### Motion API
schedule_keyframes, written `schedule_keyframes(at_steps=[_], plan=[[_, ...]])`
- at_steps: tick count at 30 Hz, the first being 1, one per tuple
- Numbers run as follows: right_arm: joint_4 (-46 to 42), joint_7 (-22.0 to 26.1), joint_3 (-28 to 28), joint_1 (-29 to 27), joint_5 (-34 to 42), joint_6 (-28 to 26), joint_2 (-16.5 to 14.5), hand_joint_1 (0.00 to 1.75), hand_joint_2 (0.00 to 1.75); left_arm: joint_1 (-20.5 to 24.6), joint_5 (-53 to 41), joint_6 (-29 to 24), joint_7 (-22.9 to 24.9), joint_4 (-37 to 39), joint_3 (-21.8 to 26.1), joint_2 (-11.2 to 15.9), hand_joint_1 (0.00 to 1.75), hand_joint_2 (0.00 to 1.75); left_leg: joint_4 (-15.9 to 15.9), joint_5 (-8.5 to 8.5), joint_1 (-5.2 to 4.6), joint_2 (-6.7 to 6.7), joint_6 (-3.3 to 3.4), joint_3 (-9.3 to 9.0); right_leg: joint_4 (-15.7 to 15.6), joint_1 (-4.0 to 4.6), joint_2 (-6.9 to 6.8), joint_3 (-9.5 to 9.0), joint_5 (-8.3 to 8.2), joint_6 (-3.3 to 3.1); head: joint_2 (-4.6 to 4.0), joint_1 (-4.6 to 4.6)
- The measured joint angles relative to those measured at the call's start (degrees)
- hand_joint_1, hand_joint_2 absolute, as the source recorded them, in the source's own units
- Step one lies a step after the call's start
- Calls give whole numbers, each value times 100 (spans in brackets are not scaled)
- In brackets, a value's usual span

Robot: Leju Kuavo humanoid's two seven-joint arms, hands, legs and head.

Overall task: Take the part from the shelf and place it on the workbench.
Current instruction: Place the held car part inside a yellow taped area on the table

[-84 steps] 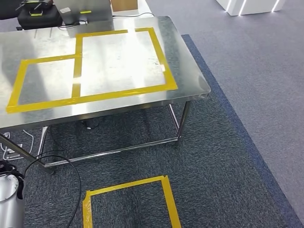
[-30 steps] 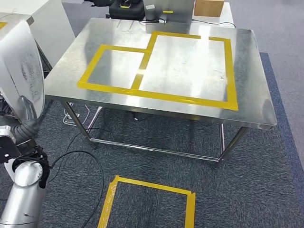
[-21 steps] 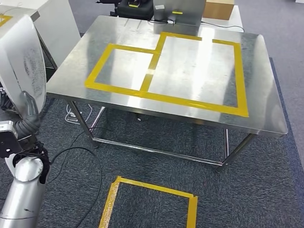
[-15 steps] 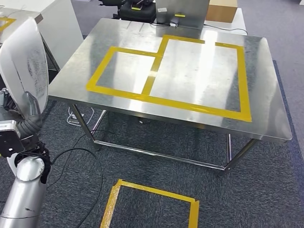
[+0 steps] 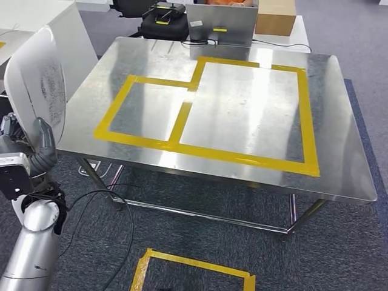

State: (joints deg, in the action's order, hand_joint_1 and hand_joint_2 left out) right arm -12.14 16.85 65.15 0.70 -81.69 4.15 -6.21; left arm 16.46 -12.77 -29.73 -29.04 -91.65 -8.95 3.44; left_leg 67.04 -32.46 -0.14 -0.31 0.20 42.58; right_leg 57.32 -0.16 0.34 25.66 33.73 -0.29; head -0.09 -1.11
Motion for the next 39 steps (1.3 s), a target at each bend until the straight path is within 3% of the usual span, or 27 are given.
schedule_keyframes(at_steps=[2, 3, 5, 6, 8, 9, 10, 12, 13, 14, 17, 18, 20, 22, 26, 27, 28, 30, 32, 36, 37, 39], plan=[[2, 0, 0, 7, -7, -2, 0, 0, 0, -3, -7, 26, 19, 33, -8, 7, 175, 175, -524, 887, -27, 11, 54, -13, -35, 12, 11, -129, 178, 52, 0, -1], [3, 1, 0, 12, -10, -4, 1, 0, 0, -5, -10, 44, 31, 45, -12, 9, 175, 175, -655, 1123, -38, 6, 79, -30, -43, 17, 13, -200, 212, 91, 0, -7], [2, 2, 1, 26, -13, -8, 1, 0, 0, 11, -16, 85, 61, 53, -26, 9, 175, 175, -725, 1124, -40, -16, 129, -135, 91, 12, 14, -193, 113, 172, 1, -27], [1, 3, 0, 31, -13, -10, 2, 0, 0, 23, -22, 103, 75, 58, -35, 7, 175, 175, -766, 1096, -32, -24, 163, -203, 334, 10, 14, -82, -16, 205, 2, -29], [1, 2, 0, 39, -14, -13, 2, 0, 0, 41, -39, 143, 109, 76, -52, 6, 175, 175, -799, 1007, -23, -25, 218, -347, 1027, 7, 14, 407, -138, 242, 3, -34], [2, 2, 0, 37, -15, -14, 2, 0, 0, 44, -45, 160, 126, 91, -61, 5, 175, 175, -803, 949, -27, -28, 235, -411, 1338, 8, 11, 678, -38, 252, 3, -37], [2, 1, 0, 31, -16, -14, 1, 0, 0, 45, -49, 172, 143, 109, -74, 4, 175, 175, -804, 886, -30, -33, 244, -477, 1541, 10, 10, 931, 201, 257, 3, -37], [3, -2, 0, 17, -17, -16, 1, 0, 0, 45, -49, 193, 188, 156, -98, -1, 175, 175, -803, 745, -39, -51, 253, -648, 1565, 15, 11, 1280, 823, 250, 2, -40], [3, -3, 0, 13, -17, -19, 1, 0, 0, 47, -50, 210, 219, 186, -105, -2, 175, 175, -803, 664, -47, -59, 254, -752, 1406, 21, 12, 1366, 980, 233, 2, -39], [3, -5, 1, 13, -17, -21, 2, 0, 0, 49, -54, 237, 254, 219, -108, -3, 175, 175, -804, 583, -56, -62, 252, -855, 1152, 32, 13, 1398, 888, 201, 2, -40], [3, -10, 5, 3, -15, -25, 25, 0, 0, 56, -81, 297, 327, 313, -124, -7, 175, 175, -799, 381, -70, -82, 217, -1045, 328, 91, 49, 1313, -424, 60, 2, -37], [3, -13, 7, 1, -15, -26, 33, 0, 0, 58, -89, 300, 338, 330, -130, -8, 175, 175, -782, 349, -71, -97, 192, -1068, 197, 104, 61, 1274, -744, 24, 2, -35], [3, -16, 7, 3, -16, -26, 33, 0, 0, 61, -100, 300, 349, 343, -135, -8, 175, 175, -739, 331, -75, -115, 140, -1084, 131, 97, 57, 1184, -898, -13, 2, -33], [3, -16, 7, 8, -17, -26, 31, 0, 0, 68, -106, 299, 352, 351, -139, -4, 175, 175, -509, 271, -74, -86, 85, -994, 94, 65, 42, 1115, -915, -52, 2, -26], [1, -16, 7, 21, -15, -31, 31, 0, 0, 73, -105, 298, 354, 385, -151, 3, 175, 175, 664, -339, 2, -38, -51, -368, 82, 46, 35, 1021, -819, -89, 1, -14], [1, -16, 7, 18, -14, -30, 31, 0, 0, 70, -104, 297, 354, 400, -151, 3, 175, 175, 761, -370, 19, -36, -69, -288, 83, 44, 35, 995, -794, -82, 1, -14], [1, -17, 7, 15, -15, -30, 31, 0, 0, 69, -104, 297, 354, 413, -152, 3, 175, 175, 658, -269, 31, -34, -79, -302, 84, 42, 36, 964, -771, -74, 1, -13], [1, -17, 7, 16, -16, -27, 31, 0, 0, 72, -105, 297, 354, 427, -155, 3, 175, 175, -66, 208, 42, -25, -78, -575, 84, 34, 38, 888, -724, -50, 1, -14], [1, -16, 7, 23, -16, -25, 31, 0, 0, 81, -105, 298, 354, 435, -162, 3, 175, 175, -701, 447, 17, -13, -45, -826, 85, 33, 40, 846, -690, -10, 2, -15], [1, -17, 7, 19, -15, -24, 31, 0, 0, 87, -105, 298, 356, 445, -174, 3, 175, 175, -868, 550, -9, -6, 91, -901, 85, 27, 35, 845, -640, 115, 1, -20], [1, -17, 7, 21, -15, -25, 31, 0, 0, 93, -107, 298, 355, 446, -178, 3, 175, 175, -898, 569, 1, 1, 122, -918, 158, 24, 31, 886, -576, 142, 1, -25], [1, -17, 8, 24, -15, -26, 31, 0, 0, 105, -107, 298, 355, 447, -186, 3, 175, 175, -942, 595, 17, 16, 164, -944, 658, 12, 21, 1146, -288, 186, 1, -39]])
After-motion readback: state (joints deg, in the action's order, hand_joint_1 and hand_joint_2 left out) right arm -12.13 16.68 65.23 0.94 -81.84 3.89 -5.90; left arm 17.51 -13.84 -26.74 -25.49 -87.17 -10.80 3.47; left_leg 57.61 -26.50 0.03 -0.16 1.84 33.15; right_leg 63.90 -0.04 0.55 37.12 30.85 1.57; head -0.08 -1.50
